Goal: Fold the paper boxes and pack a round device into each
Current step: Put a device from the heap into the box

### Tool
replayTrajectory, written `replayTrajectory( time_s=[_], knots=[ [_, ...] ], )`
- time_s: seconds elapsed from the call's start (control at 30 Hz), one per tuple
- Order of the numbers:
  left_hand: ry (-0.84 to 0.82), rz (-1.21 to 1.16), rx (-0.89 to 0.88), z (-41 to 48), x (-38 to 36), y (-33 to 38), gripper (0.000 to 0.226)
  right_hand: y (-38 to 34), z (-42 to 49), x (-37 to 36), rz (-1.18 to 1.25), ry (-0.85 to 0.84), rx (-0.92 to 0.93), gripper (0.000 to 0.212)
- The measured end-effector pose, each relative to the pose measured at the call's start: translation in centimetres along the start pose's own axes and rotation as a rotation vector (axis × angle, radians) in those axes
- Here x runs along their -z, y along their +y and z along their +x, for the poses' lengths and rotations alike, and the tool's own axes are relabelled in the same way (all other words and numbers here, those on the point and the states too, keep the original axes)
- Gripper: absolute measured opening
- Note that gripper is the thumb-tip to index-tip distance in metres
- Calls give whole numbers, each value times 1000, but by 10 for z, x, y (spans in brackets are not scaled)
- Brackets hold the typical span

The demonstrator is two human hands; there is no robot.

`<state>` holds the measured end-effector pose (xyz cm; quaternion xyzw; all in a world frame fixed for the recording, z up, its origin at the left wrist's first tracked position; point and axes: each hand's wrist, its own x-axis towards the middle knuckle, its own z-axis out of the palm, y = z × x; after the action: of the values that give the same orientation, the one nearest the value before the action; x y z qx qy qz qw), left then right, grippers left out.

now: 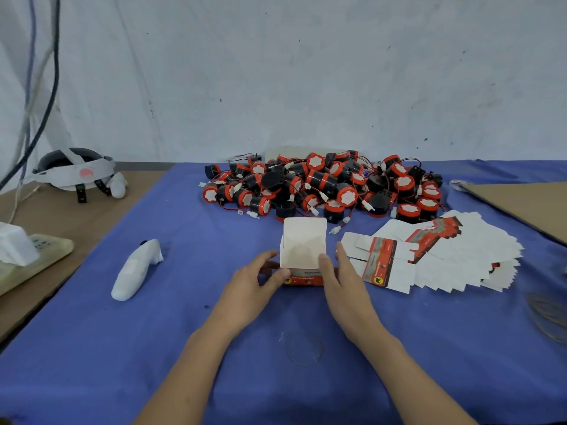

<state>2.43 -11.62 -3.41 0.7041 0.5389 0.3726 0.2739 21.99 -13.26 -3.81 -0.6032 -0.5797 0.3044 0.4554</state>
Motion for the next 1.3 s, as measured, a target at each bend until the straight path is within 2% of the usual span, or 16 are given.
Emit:
replayTrajectory(
  time_s=[0.1,0.2,0.3,0.4,0.53,0.63,0.77,0.93,1.1,1.3],
  knots=[
    [168,-241,54,0,4,-1,20,-4,4,4,99,140,63,63],
    [392,-459,125,2,13,-4,31,-11,35,12,132,253,82,52],
    [486,-591,211,7,18,-8,35,-17,84,24,89,297,-5,52],
    [518,-652,226,10,19,-12,35,-16,119,30,-103,258,-56,54],
    [519,-674,238,13,18,-16,35,-7,153,30,-307,165,-26,53],
    [520,-676,227,13,18,-18,35,-7,175,31,-380,163,-10,54],
    [529,-676,225,14,16,-19,35,-12,200,26,-435,183,-68,66],
    [526,-691,232,18,16,-22,36,-18,217,17,-407,147,-107,62],
    [525,-684,225,21,15,-23,34,-17,218,16,-330,302,-92,44],
    [513,-649,219,19,15,-19,34,-15,192,28,-17,466,-127,37]
  ],
)
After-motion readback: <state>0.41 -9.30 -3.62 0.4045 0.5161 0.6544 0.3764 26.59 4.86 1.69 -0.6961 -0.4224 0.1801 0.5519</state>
